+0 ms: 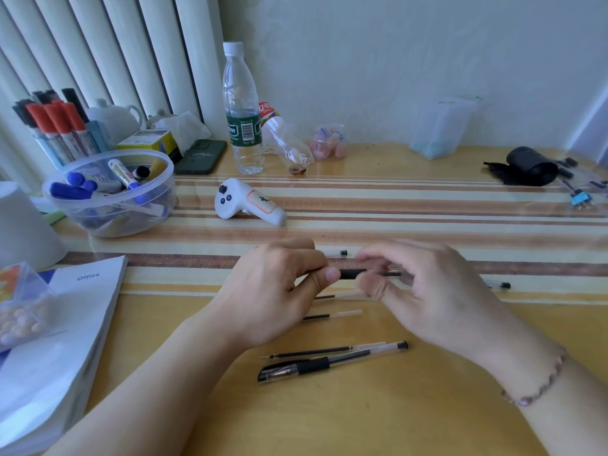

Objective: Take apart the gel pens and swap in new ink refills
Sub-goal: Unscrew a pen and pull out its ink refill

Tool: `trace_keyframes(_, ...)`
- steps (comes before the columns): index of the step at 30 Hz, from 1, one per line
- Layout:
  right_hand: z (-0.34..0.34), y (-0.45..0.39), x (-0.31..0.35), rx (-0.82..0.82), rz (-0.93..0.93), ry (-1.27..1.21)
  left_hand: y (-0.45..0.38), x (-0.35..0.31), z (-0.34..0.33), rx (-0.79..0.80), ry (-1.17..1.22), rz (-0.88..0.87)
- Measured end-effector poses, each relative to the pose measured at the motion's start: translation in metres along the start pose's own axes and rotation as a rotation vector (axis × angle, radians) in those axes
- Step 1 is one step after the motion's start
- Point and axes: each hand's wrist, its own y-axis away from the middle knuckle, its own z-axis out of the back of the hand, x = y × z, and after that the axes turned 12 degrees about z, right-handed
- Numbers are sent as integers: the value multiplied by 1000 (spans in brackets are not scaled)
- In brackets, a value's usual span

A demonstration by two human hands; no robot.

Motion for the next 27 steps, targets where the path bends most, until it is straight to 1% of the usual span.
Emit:
trace_keyframes(1,-1,1,-1,22,-1,7,0,1,0,-2,6,-1)
trace_keyframes(3,-2,1,-2,-3,13,61,0,1,-1,7,37,1)
trace_keyframes(6,-2,0,0,-29,-21,89,0,2,-1,15,77,20)
trace_keyframes(9,-2,0,1,16,-4,106,-1,4,0,22,137,60)
trace_keyframes(11,-1,0,1,30,14,161,-2,3,3,32,221,107)
trace_keyframes(14,6,0,-2,9,7,172,-2,3,7,34,373,204)
trace_keyframes(16,15,0,-9,42,-4,251,-4,7,12,15,413,245)
trace_keyframes(18,32,1,-22,95,-130,364,-7,12,19,-54,441,291)
trace_keyframes(19,41,3,-31,88,-219,384,-8,14,22,-101,455,316)
trace_keyframes(20,47,5,-38,31,-297,336,-8,16,25,-145,460,332)
trace_keyframes(21,51,6,-43,-55,-338,209,-8,16,25,-169,458,337)
trace_keyframes(22,51,5,-45,-159,-332,50,-8,15,24,-169,455,332)
trace_keyframes(23,50,3,-38,-213,-284,-64,-7,13,21,-148,453,317)
trace_keyframes(25,40,-1,-22,-181,-165,-155,-4,7,13,-74,442,277)
trace_keyframes(27,29,-2,-16,-98,-107,-150,-3,4,7,-27,413,254)
